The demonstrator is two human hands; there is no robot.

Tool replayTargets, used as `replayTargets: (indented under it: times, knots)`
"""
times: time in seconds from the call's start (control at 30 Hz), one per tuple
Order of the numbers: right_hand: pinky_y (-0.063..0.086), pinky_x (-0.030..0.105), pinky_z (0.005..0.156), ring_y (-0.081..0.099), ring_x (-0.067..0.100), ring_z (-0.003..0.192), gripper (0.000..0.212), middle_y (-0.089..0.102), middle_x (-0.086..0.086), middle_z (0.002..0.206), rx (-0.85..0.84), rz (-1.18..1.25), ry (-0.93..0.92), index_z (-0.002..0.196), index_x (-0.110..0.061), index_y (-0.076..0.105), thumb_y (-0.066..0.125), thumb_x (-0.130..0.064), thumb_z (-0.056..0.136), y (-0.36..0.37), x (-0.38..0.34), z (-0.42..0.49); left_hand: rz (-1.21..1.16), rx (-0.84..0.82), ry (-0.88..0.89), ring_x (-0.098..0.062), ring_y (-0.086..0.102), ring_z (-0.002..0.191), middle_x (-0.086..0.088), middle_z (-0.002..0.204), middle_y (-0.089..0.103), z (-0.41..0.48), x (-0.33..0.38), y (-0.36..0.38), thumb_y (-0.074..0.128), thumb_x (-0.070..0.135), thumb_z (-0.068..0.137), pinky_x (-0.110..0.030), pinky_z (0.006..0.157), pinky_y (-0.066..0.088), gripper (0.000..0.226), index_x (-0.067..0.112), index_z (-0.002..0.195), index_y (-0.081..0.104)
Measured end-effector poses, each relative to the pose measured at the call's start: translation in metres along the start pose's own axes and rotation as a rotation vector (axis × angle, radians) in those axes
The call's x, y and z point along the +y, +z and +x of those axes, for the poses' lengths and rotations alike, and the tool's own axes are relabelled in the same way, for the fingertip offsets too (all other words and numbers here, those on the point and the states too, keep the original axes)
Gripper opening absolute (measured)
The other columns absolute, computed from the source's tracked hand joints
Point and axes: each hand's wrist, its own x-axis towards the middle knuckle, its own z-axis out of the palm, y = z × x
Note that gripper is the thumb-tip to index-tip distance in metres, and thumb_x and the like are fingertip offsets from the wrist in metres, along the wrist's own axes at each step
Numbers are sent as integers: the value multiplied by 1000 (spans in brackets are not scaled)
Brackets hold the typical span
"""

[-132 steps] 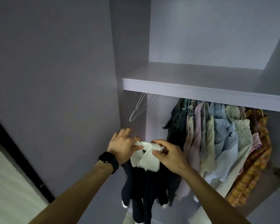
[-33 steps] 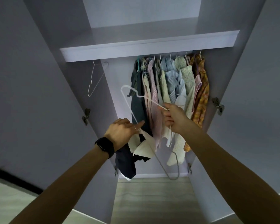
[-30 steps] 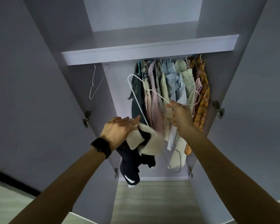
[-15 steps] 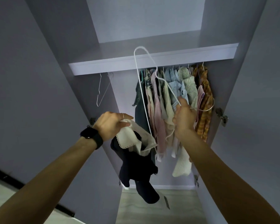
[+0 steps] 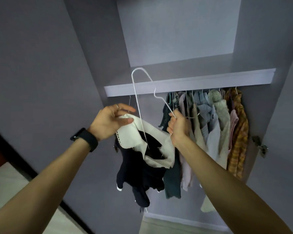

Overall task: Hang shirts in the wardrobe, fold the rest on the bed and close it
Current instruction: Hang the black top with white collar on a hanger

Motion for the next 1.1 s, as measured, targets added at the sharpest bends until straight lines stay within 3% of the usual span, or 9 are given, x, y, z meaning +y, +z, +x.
replayTargets:
  times: [0.07, 0.13, 0.3, 0.43, 0.57, 0.8, 0.9, 1.0, 1.1]
  knots:
    - [25, 23, 41, 24, 6, 38, 15, 29, -11, 44, -14, -196, -28, 54, -25, 54, 59, -32, 65, 1, 19, -1, -11, 47, -16, 0, 64, 83, 10, 88, 76, -2, -2, -19, 76, 20, 88, -21, 85, 46, 26, 31, 110, 69]
    - [25, 28, 50, 26, 11, 43, 28, 30, -9, 44, -39, -430, -126, 43, -21, 45, 58, -39, 61, -8, 33, 1, 49, 81, -23, 4, 64, 84, 17, 85, 74, -2, -7, -30, 76, 20, 88, -16, 85, 45, 25, 32, 109, 69]
    - [22, 23, 43, 21, 10, 47, 37, 22, -5, 49, -132, -686, -345, 48, -15, 37, 54, -43, 64, -22, 36, 11, 170, 121, -86, 12, 61, 81, 21, 73, 72, -6, -24, -41, 76, 23, 88, -3, 75, 39, 25, 37, 108, 68]
    - [27, 30, 50, 26, 14, 50, 38, 22, -2, 47, -66, -831, -437, 46, -16, 43, 53, -46, 67, -37, 17, 21, 283, 121, -123, 3, 65, 90, 17, 86, 73, -3, -32, -36, 74, 23, 90, 3, 69, 38, 20, 36, 105, 70]
    - [29, 30, 48, 29, 14, 45, 38, 25, -4, 42, -11, -898, -463, 48, -14, 44, 52, -44, 70, -49, 1, 24, 303, 113, -102, -3, 66, 93, 10, 94, 74, 6, -29, -27, 73, 21, 90, 4, 71, 40, 17, 34, 101, 73]
    - [28, 32, 48, 30, 14, 41, 38, 26, -1, 38, 64, -944, -564, 43, -19, 45, 54, -36, 75, -70, -25, 20, 311, 65, -29, 16, 60, 79, 19, 85, 71, 31, -20, -16, 74, 19, 90, 5, 71, 37, 19, 35, 100, 71]
    - [28, 23, 43, 31, 12, 40, 38, 28, -2, 37, 59, -962, -613, 44, -19, 48, 57, -30, 79, -75, -34, 18, 343, 88, -13, 1, 64, 82, 9, 92, 75, 42, -20, -9, 71, 20, 92, 5, 71, 37, 15, 30, 103, 73]
    - [29, 28, 44, 29, 12, 40, 46, 27, -3, 37, 133, -946, -627, 44, -12, 41, 62, -22, 83, -81, -39, 18, 453, 108, 12, -17, 68, 98, 1, 103, 76, 52, -20, -1, 65, 25, 95, -17, 87, 48, 19, 27, 112, 73]
    - [21, 20, 42, 23, 7, 40, 49, 20, -6, 40, 101, -833, -641, 41, -17, 36, 63, -13, 82, -80, -38, 18, 385, 160, -19, -16, 68, 98, 2, 101, 75, 58, -16, 6, 68, 22, 91, -22, 88, 49, 18, 31, 106, 75]
